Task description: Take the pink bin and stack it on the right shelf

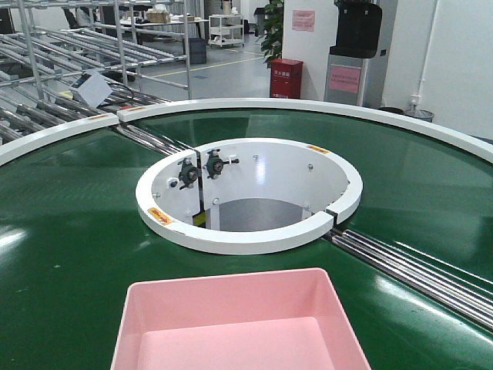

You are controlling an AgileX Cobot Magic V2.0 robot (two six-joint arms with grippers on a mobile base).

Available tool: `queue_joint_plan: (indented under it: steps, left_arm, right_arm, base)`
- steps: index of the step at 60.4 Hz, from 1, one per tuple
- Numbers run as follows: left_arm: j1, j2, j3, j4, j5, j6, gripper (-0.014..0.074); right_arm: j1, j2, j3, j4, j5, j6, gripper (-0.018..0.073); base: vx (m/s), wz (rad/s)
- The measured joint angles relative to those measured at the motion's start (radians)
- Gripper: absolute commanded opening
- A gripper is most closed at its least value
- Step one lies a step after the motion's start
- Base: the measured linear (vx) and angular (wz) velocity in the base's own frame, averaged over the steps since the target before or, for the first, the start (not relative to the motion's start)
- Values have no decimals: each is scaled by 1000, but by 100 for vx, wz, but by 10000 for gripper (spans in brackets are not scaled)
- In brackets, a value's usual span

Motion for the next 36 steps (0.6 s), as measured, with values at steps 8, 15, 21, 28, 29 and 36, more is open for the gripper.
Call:
queue_joint_plan:
  steps: [8,15,21,28,29,36]
  left_arm:
    - [0,0,0,0,0,0,-6]
    - [0,0,0,0,0,0,-6]
    - [0,0,0,0,0,0,-6]
    - [0,0,0,0,0,0,-6]
    - [0,0,0,0,0,0,-6]
    - [0,0,0,0,0,0,-6]
  right_arm:
    - [0,0,0,-8,0,-5,-9]
    - [0,0,0,-36,0,-23,-9]
    - [0,0,0,-43,0,-25,-9]
    - [0,0,0,-46,0,-26,-9]
    - [0,0,0,-46,0,-26,-9]
    - [0,0,0,-46,-4,-26,-9]
  base:
    - [0,0]
    - [0,0]
    - [0,0]
    - [0,0]
    - [0,0]
    - [0,0]
